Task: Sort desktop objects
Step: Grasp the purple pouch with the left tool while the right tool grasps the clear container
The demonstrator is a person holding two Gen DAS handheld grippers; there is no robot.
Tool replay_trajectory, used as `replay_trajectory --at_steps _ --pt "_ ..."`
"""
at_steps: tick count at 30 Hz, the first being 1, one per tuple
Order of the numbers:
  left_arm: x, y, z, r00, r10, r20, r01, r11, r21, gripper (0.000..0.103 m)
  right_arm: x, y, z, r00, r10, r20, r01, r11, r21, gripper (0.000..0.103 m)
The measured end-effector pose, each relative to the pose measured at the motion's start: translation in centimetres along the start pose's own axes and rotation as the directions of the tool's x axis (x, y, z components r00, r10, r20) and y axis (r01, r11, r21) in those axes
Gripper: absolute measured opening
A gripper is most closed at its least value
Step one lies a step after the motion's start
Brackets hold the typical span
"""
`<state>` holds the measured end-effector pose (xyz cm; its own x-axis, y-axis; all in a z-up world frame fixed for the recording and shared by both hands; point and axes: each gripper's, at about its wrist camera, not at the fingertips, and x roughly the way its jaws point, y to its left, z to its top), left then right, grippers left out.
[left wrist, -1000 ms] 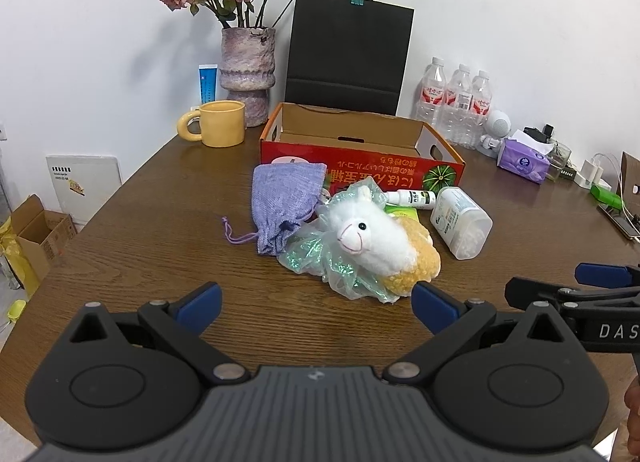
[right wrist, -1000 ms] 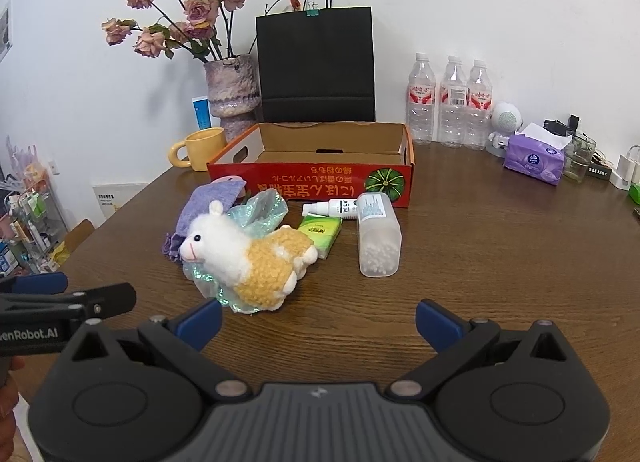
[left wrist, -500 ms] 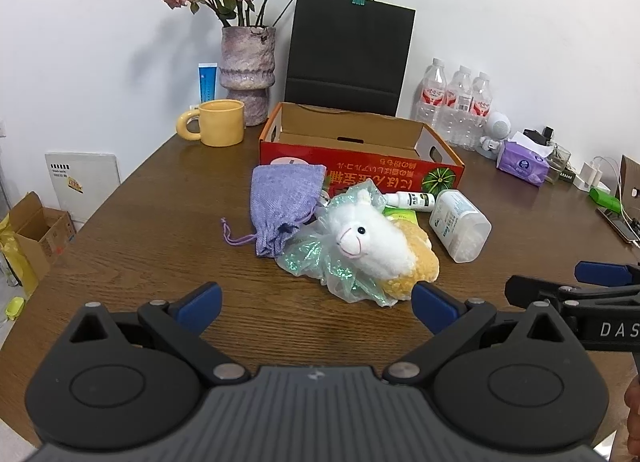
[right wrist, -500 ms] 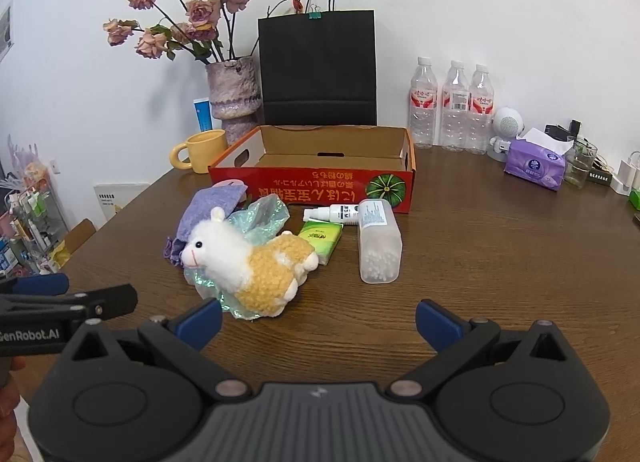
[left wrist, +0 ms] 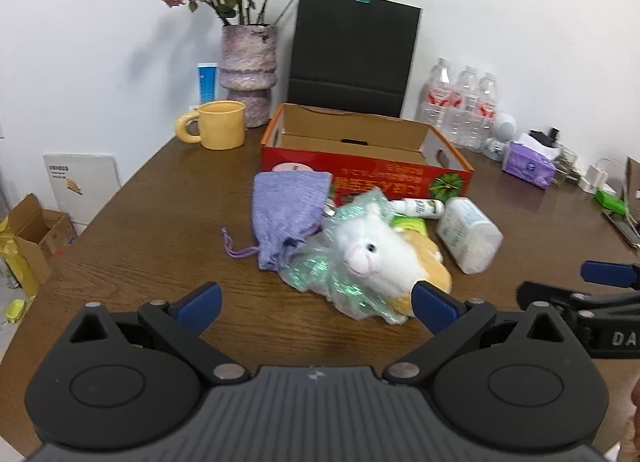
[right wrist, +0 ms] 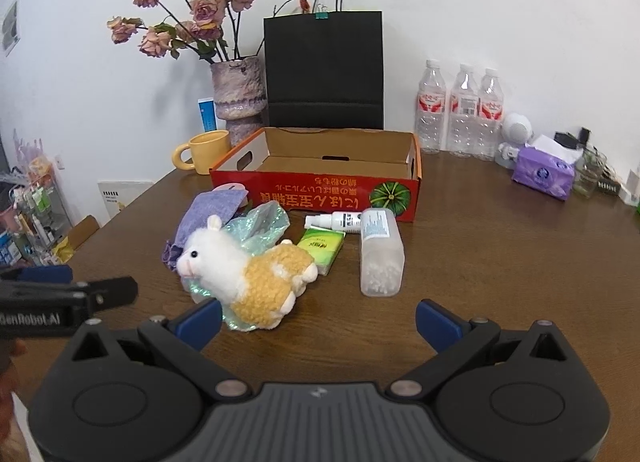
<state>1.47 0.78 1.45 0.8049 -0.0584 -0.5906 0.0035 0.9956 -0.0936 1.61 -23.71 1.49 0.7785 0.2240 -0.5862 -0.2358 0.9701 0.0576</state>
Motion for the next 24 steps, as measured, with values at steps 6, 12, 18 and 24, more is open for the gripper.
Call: replay_trajectory --at_steps 6,12,18,24 --pt "1.7 1.2 1.5 1.000 0.023 0.004 -0.023 0.999 -0.025 0.103 1.9 -0.6 1.1 1.000 0.000 0.004 0.000 0.999 -0.053 0.103" --pt "3.9 2.5 3.2 0.997 0.076 0.007 -0.075 0.996 -0.055 0.103 4.6 -1.3 2.3 1.000 -0.020 0.010 0.021 0.995 -0.095 0.103" --pt "6.4 3.2 4.4 0.995 0.096 -0.020 -0.097 0.993 -0.071 0.103 7.4 -2.6 2.6 0.999 -0.030 -0.023 0.028 0.997 -0.074 0.103" --pt "9.0 3.2 5.3 0.993 0.107 -0.044 -0.109 0.992 -0.056 0.103 10.0 -3.7 3.2 0.998 -0.044 -0.045 0.041 0.998 -0.057 0.103"
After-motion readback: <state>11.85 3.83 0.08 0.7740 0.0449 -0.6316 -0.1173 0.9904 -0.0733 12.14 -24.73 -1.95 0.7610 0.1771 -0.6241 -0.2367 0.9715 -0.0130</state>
